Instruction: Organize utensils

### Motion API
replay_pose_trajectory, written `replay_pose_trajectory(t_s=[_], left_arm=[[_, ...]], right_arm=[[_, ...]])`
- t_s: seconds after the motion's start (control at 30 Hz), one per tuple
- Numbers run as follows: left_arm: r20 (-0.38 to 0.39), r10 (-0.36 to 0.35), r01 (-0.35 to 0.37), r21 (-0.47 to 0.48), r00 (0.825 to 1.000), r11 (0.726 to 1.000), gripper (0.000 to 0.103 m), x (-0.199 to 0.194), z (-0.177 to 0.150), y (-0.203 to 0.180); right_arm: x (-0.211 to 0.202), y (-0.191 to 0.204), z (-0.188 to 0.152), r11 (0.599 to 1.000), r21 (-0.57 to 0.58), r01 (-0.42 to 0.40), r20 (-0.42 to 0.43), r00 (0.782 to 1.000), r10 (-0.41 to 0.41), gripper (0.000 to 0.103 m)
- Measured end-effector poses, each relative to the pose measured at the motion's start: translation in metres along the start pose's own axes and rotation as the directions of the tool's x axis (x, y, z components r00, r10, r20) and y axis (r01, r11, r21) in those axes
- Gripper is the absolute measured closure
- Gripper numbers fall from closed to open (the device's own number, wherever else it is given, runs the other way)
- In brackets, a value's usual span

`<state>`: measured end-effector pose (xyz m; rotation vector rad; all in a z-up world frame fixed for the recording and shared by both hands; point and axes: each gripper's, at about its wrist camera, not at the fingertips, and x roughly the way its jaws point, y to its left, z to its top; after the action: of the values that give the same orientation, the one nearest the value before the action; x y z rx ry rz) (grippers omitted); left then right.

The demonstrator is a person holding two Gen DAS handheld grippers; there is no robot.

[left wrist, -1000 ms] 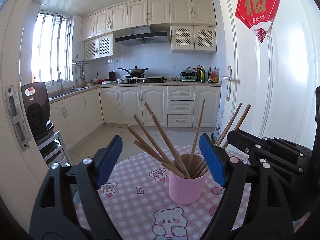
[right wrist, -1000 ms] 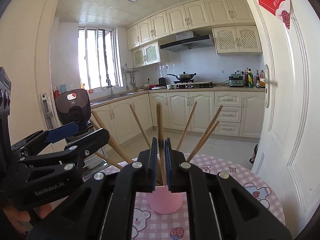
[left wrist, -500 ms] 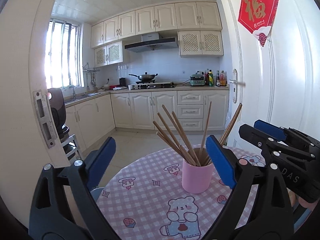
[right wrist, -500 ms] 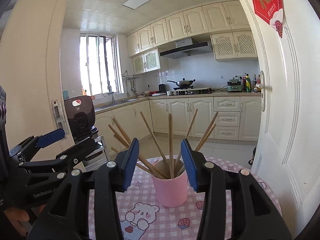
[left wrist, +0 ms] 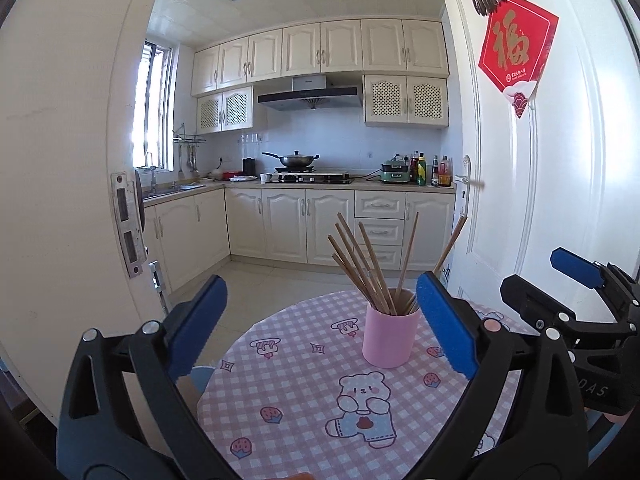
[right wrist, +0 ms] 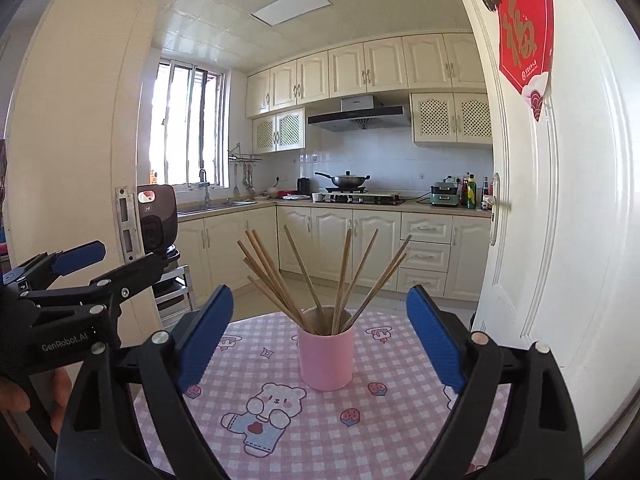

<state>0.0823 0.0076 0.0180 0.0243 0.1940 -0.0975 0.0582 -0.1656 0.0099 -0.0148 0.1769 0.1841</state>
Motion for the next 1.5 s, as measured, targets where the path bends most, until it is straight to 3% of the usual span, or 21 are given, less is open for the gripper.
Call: replay_pose_trajectory(t_s=[0.13,0.57,0.83,1.5], left_arm=[[0.018,-0.007,0.007,-0.014,1.000,1.000,0.008,-0.018,0.000,0.003],[0.053,0.006,-0.005,-0.022,0.999,1.000,0.006,-0.066,-0.001,0.007],[0.067,0.014,-0.014,-0.005,0.998,1.000,0.006,-0.076,-0.005,0.000],[0.082,0.025,-0.024,-0.008,0.996,1.000,0.006,-0.095,-0.005,0.003]], right_arm=[[-0.013,0.003,0.002,0.999,0.006,0.040,0.013,0.999,-0.040,0.008],[-0.055,0.018,-0.001,0.998,0.008,0.065,0.020,0.998,-0.065,0.008],[-0.071,0.025,0.003,0.997,0.003,0.074,0.064,0.995,-0.074,0.008],[-0.089,0.036,0.004,0.997,-0.024,0.076,0.082,0.994,-0.074,0.008]])
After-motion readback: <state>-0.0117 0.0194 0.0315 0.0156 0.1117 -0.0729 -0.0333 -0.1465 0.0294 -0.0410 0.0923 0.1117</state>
